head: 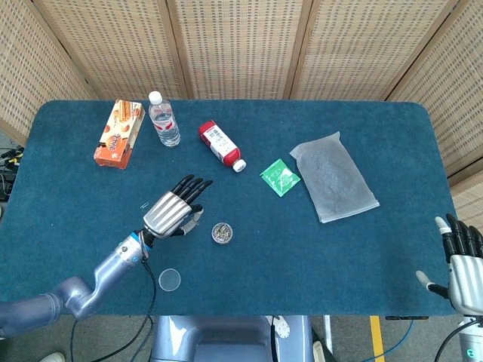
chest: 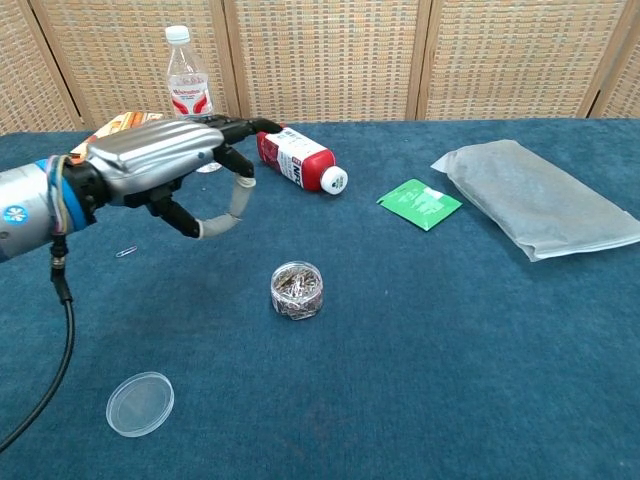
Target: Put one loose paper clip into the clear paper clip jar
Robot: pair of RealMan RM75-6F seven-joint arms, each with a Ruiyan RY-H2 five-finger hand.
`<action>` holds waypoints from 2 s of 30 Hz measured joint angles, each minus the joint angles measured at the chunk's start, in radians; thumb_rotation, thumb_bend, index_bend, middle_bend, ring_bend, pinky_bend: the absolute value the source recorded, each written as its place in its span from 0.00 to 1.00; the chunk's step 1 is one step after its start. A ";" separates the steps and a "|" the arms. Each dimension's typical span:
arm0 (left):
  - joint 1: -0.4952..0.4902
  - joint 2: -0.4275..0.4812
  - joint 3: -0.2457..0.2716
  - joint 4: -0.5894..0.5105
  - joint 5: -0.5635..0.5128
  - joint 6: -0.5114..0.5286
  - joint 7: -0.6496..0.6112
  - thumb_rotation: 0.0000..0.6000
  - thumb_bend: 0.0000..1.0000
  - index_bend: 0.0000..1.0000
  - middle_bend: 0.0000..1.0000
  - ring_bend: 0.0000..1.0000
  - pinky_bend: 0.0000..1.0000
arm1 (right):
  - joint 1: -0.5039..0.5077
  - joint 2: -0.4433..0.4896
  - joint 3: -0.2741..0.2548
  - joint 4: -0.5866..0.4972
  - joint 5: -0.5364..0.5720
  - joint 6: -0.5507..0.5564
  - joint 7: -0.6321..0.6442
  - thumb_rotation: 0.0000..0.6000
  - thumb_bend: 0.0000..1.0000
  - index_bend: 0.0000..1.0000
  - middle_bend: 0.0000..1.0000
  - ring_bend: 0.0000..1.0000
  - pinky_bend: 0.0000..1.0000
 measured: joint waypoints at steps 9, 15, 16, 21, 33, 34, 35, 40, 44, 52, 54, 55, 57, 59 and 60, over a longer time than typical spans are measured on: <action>-0.058 -0.103 -0.038 0.023 -0.107 -0.115 0.110 1.00 0.41 0.82 0.00 0.00 0.00 | 0.000 0.006 0.000 0.001 0.007 -0.006 0.015 1.00 0.00 0.00 0.00 0.00 0.00; -0.070 -0.145 -0.035 0.066 -0.122 -0.131 0.135 1.00 0.41 0.82 0.00 0.00 0.00 | 0.001 0.008 0.002 0.004 0.012 -0.008 0.024 1.00 0.00 0.00 0.00 0.00 0.00; -0.071 -0.154 -0.035 0.078 -0.124 -0.129 0.141 1.00 0.41 0.82 0.00 0.00 0.00 | 0.001 0.009 0.002 0.004 0.012 -0.008 0.026 1.00 0.00 0.00 0.00 0.00 0.00; -0.077 -0.177 -0.041 0.102 -0.135 -0.129 0.139 1.00 0.41 0.82 0.00 0.00 0.00 | 0.000 0.013 0.002 0.005 0.010 -0.008 0.035 1.00 0.00 0.00 0.00 0.00 0.00; -0.077 -0.189 -0.028 0.117 -0.142 -0.132 0.134 1.00 0.40 0.63 0.00 0.00 0.00 | 0.000 0.016 -0.001 0.004 0.006 -0.008 0.041 1.00 0.00 0.00 0.00 0.00 0.00; -0.077 -0.190 -0.028 0.119 -0.141 -0.130 0.132 1.00 0.36 0.54 0.00 0.00 0.00 | 0.000 0.016 -0.001 0.004 0.006 -0.008 0.041 1.00 0.00 0.00 0.00 0.00 0.00; -0.076 -0.191 -0.027 0.120 -0.141 -0.129 0.130 1.00 0.32 0.45 0.00 0.00 0.00 | 0.000 0.016 -0.001 0.004 0.005 -0.007 0.041 1.00 0.00 0.00 0.00 0.00 0.00; -0.076 -0.185 -0.025 0.112 -0.133 -0.124 0.098 1.00 0.16 0.20 0.00 0.00 0.00 | -0.002 0.015 -0.002 0.003 0.003 -0.004 0.041 1.00 0.00 0.00 0.00 0.00 0.00; -0.076 -0.175 -0.021 0.105 -0.111 -0.110 0.065 1.00 0.13 0.09 0.00 0.00 0.00 | -0.002 0.015 -0.003 0.002 -0.001 -0.003 0.039 1.00 0.00 0.00 0.00 0.00 0.00; -0.067 -0.137 -0.025 0.073 -0.086 -0.061 0.022 1.00 0.12 0.03 0.00 0.00 0.00 | -0.003 0.016 -0.005 0.000 -0.007 0.000 0.040 1.00 0.00 0.00 0.00 0.00 0.00; -0.060 -0.115 -0.027 0.056 -0.083 -0.044 0.017 1.00 0.11 0.01 0.00 0.00 0.00 | -0.003 0.016 -0.006 0.000 -0.009 0.001 0.041 1.00 0.00 0.00 0.00 0.00 0.00; -0.053 -0.095 -0.028 0.041 -0.081 -0.031 0.015 1.00 0.10 0.00 0.00 0.00 0.00 | -0.003 0.017 -0.007 0.000 -0.011 0.001 0.041 1.00 0.00 0.00 0.00 0.00 0.00; -0.040 -0.059 -0.029 0.013 -0.080 -0.014 0.014 1.00 0.09 0.00 0.00 0.00 0.00 | -0.005 0.017 -0.009 0.000 -0.017 0.004 0.044 1.00 0.00 0.00 0.00 0.00 0.00; -0.020 -0.007 -0.028 -0.028 -0.084 0.006 0.019 1.00 0.09 0.00 0.00 0.00 0.00 | -0.006 0.018 -0.011 -0.001 -0.021 0.007 0.044 1.00 0.00 0.00 0.00 0.00 0.00; -0.008 0.019 -0.026 -0.048 -0.088 0.014 0.022 1.00 0.09 0.00 0.00 0.00 0.00 | -0.008 0.019 -0.012 -0.003 -0.024 0.009 0.046 1.00 0.00 0.00 0.00 0.00 0.00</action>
